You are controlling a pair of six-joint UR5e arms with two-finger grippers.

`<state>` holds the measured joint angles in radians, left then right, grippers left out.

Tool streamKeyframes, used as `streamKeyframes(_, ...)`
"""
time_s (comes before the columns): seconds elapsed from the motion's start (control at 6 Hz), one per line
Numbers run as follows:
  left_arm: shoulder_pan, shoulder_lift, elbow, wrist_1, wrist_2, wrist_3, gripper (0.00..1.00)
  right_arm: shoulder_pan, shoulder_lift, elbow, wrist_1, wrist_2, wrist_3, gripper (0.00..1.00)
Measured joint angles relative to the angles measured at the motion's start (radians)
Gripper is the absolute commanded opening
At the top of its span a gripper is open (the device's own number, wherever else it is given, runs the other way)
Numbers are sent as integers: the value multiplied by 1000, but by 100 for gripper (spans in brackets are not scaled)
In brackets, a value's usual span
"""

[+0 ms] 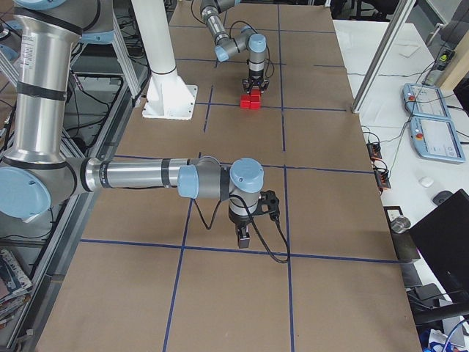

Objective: Form red blocks into L shape at center
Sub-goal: 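Carry the red cube with the left gripper toward the two-cube column, then lower the cube beside the farther cube and open the left gripper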

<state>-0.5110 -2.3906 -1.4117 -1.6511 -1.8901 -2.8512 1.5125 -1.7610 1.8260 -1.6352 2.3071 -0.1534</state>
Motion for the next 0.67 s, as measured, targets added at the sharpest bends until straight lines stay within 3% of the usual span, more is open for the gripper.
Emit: streamKeyframes(0.67,2,6,1,-5,0,22,26,0,0,-1,0,0,-2,100)
